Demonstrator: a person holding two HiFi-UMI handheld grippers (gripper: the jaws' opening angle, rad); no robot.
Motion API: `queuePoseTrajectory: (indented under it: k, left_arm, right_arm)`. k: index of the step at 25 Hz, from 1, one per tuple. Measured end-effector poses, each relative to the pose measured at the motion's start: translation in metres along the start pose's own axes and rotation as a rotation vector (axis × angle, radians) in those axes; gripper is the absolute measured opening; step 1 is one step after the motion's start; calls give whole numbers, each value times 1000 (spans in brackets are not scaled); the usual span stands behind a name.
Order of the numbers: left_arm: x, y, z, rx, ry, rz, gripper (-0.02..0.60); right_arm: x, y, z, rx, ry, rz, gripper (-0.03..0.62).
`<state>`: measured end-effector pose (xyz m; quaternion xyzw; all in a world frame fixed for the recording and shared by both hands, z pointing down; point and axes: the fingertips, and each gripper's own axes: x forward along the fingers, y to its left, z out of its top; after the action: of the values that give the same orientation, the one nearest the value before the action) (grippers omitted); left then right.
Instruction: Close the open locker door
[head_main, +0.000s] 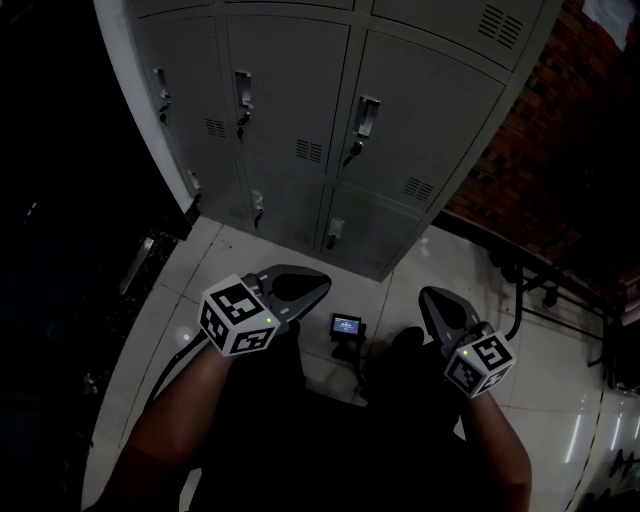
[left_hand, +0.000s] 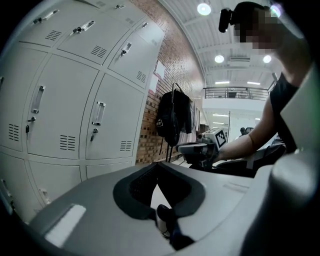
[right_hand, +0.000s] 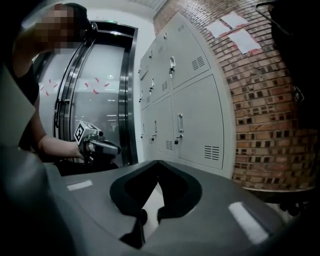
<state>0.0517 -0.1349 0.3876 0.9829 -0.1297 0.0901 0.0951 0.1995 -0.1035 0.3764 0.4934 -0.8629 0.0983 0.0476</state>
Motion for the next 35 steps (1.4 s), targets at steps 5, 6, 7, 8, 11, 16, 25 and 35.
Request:
queuePoseTrajectory:
  k: [5,6,7,8,11,16,25,35]
  left_arm:
    - [10,-9,-5,27,38,-9,12]
    - [10,-9,-4,28,38,-9,12]
    - [11,-9,-3,28,34,-9,12]
    - [11,-9,-2,28,30,-10,12]
    - [11,-12,0,34,25,-13,12]
    - [11,-10,-3,28,26,-15,12]
    - [9,-6,-5,17,30,-14,12]
    - [9,-3,-13,22,62,0,12]
  right_arm:
    - [-4,13,-9,-77,23,52,2]
    - [-5,16,-11,-90,28,64,2]
    - [-5,19,-12,-96,34,74,2]
    - [-6,21,-13,-98,37,83,2]
    - [-5,28,-10,-67,19,122,2]
    - [-7,22,-20,-64,62,117,2]
    - [-4,25,-21,-34,63,147,2]
    - [-3,26,-20,-17,43,160,2]
